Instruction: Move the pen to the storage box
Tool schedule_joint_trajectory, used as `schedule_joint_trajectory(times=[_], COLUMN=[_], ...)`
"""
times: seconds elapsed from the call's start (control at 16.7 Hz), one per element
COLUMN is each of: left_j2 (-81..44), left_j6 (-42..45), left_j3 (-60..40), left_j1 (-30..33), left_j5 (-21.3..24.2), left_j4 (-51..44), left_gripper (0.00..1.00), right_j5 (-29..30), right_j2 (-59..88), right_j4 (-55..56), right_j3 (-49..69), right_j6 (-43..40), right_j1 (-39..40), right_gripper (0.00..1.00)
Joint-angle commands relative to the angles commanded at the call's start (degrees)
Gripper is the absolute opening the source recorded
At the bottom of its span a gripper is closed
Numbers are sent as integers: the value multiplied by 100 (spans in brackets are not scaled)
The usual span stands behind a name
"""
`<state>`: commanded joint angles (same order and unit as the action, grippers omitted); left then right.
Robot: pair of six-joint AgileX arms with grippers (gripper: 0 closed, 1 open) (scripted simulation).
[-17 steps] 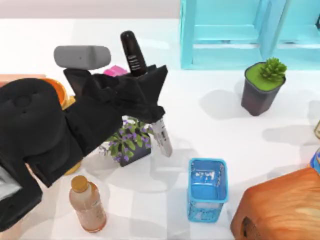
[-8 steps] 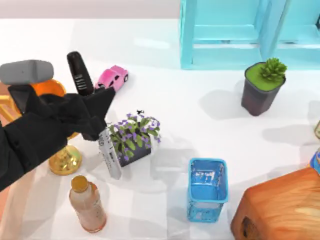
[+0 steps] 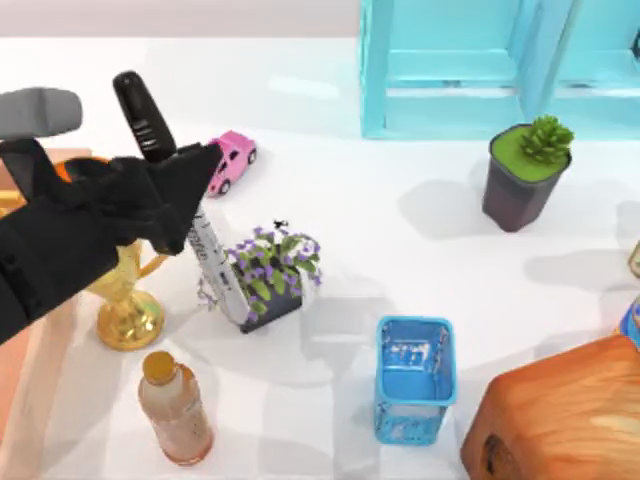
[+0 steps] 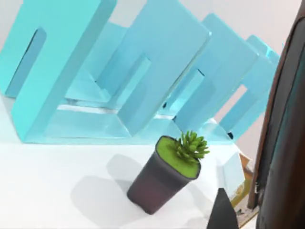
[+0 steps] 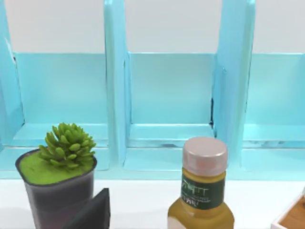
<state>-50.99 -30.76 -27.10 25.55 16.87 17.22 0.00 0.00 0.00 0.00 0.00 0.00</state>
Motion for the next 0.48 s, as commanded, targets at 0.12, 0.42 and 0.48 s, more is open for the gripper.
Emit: schedule_joint_trajectory(times=[0.12, 0.42, 0.48], left_j2=[-60, -335, -414], left_j6=[-1, 212, 280], left_j3=[-211, -714, -795], left_j1=[-428, -2088, -2424], left_j5=[604, 2958, 3496], left_j4=[140, 536, 617], left_gripper=[0, 0, 0], right_j5=[0, 0, 0], right_j2=[0, 0, 0], right_j4=[0, 0, 0], right_j3=[0, 0, 0], right_j6=[0, 0, 0], right_j1=[0, 0, 0], right_gripper=[100, 100, 100])
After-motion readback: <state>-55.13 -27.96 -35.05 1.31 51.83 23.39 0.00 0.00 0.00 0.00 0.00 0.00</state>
